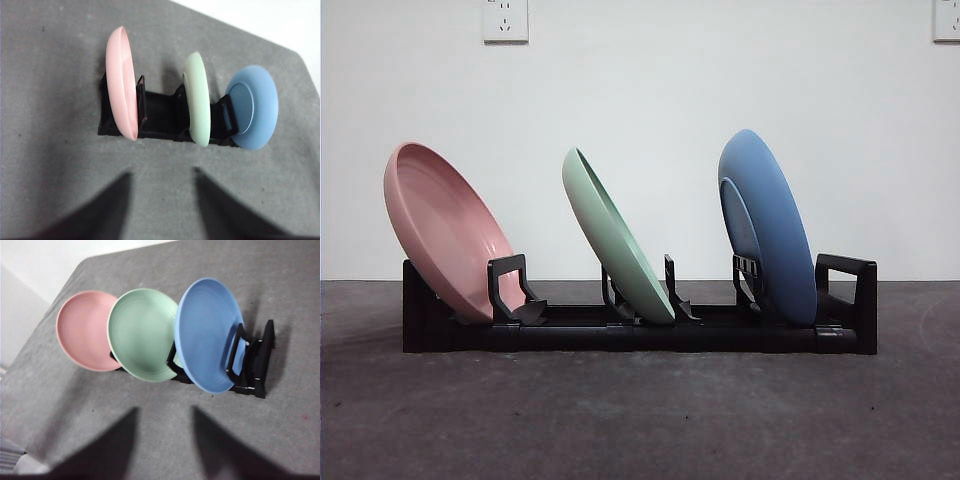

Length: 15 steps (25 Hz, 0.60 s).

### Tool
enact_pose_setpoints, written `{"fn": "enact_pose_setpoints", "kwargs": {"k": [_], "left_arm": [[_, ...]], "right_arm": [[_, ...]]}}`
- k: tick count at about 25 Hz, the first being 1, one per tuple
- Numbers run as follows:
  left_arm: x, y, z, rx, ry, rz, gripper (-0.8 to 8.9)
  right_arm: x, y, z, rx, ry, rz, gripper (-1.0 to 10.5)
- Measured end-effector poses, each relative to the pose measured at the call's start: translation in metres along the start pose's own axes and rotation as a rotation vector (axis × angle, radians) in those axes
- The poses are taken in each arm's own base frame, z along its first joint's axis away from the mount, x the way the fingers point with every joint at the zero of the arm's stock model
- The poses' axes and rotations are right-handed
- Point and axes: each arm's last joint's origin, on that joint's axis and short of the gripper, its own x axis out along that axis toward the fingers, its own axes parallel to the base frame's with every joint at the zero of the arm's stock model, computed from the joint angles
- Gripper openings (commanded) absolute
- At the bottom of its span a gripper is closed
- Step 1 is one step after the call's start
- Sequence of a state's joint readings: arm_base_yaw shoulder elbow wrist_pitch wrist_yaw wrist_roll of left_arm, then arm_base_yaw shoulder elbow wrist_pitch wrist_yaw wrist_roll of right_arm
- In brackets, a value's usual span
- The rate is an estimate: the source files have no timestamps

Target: Place the plate

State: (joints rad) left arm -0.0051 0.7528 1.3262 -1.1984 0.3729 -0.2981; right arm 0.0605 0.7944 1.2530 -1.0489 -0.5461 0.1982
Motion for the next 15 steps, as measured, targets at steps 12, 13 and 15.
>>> {"fn": "enact_pose_setpoints", "kwargs": {"k": [12, 13, 15], "left_arm": [[-0.003, -0.001, -0.002, 0.015, -0.009, -0.003, 3.71], [-0.003, -0.001, -0.002, 0.015, -0.009, -0.003, 3.71], [-0.003, -0.001, -0.002, 0.015, -0.009, -0.003, 3.71]], "right_arm": [[0.028, 0.002, 0.021, 0.049, 0.124, 0.099, 2.9], [0.042, -0.002, 0.029, 0.066, 0.163, 0.096, 2.9], [0.08, -0.012, 0.046, 0.095, 0.248, 0.091, 2.9]]}}
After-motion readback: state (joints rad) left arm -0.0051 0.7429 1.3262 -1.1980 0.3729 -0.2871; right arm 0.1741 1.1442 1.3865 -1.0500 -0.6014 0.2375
